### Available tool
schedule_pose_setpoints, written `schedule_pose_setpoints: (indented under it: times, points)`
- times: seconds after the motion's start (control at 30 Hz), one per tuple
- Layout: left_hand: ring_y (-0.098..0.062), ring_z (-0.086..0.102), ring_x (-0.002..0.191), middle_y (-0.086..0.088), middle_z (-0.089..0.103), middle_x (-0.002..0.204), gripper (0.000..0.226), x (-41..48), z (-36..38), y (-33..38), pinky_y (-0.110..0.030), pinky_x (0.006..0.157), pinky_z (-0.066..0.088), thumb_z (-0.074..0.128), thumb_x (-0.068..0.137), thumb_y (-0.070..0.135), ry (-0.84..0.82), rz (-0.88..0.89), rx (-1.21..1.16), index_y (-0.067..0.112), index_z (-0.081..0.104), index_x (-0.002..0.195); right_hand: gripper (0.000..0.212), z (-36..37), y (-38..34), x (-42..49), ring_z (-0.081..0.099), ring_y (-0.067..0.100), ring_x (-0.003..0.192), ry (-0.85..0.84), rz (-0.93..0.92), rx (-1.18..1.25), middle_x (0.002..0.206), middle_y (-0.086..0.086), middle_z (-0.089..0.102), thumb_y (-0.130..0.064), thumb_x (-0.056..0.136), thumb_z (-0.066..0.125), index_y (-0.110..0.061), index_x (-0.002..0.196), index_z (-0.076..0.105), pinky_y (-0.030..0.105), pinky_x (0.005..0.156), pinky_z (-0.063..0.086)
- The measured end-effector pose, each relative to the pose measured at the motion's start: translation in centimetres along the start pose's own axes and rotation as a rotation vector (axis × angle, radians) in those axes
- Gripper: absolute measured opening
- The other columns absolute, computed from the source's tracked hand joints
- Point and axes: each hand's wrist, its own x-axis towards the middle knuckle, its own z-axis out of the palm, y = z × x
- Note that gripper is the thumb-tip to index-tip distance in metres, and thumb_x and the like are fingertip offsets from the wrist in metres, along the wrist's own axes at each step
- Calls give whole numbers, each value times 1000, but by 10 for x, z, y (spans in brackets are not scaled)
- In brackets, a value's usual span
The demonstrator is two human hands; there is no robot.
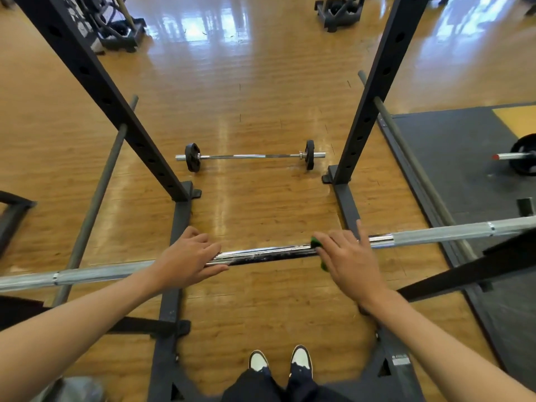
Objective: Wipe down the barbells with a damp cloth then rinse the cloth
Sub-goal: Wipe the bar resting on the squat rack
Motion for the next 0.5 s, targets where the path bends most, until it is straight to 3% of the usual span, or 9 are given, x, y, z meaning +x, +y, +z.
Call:
schedule_pose_setpoints:
  times: [0.07, 0.1, 0.2, 0.27, 0.33, 0.4, 0.5]
  points:
    - [-10, 48, 72, 15, 58, 74, 51, 0, 1, 1, -32, 87, 36, 26, 102, 68, -7, -9, -2, 28, 54, 87, 34, -6, 35, -14, 61, 21, 103, 30, 7, -53, 108, -7, 64, -39, 105, 38, -26, 123, 63, 57, 108, 35]
    - [-10, 48, 71, 15, 57, 74, 51, 0, 1, 3, -32, 87, 36, 25, 101, 69, -6, -15, -3, 29, 54, 87, 33, -11, 49, -14, 62, 22, 97, 34, 77, -62, 101, -7, 65, -38, 105, 36, -25, 116, 64, 56, 106, 35]
    - [-9, 47, 71, 15, 57, 74, 51, 0, 0, 3, -32, 88, 36, 24, 101, 69, -28, -22, 7, 29, 53, 87, 42, -17, 49, 11, 57, 19, 67, -19, 315, -66, 70, -8, 62, -34, 100, 28, -26, 75, 61, 54, 111, 30]
    - [-9, 47, 71, 15, 57, 74, 51, 1, 0, 3, -32, 88, 37, 24, 101, 69, -37, -25, 13, 29, 54, 87, 47, -12, 19, 30, 51, 16, 57, -82, 358, -14, 58, -8, 56, -36, 95, 21, -25, 60, 51, 52, 114, 30]
    - [-9, 47, 71, 15, 58, 74, 52, 1, -1, 4, -33, 87, 37, 25, 101, 69, -30, -29, 6, 29, 54, 87, 47, -3, -15, 34, 57, 17, 62, -90, 296, 54, 61, -8, 57, -37, 96, 23, -24, 65, 55, 50, 115, 29]
    - [-9, 48, 71, 16, 59, 75, 52, 0, 0, 3, -33, 87, 37, 25, 101, 68, -33, -31, -4, 29, 55, 88, 41, 3, -33, 23, 61, 18, 75, -52, 177, 71, 74, -8, 62, -38, 101, 30, -25, 81, 63, 48, 114, 31]
    - [-9, 49, 71, 15, 60, 76, 54, 0, 0, 3, -32, 87, 38, 23, 101, 70, -38, -30, -11, 29, 56, 90, 31, 1, -7, 7, 62, 19, 88, -2, 14, 41, 91, -8, 65, -40, 105, 37, -27, 105, 66, 54, 118, 27]
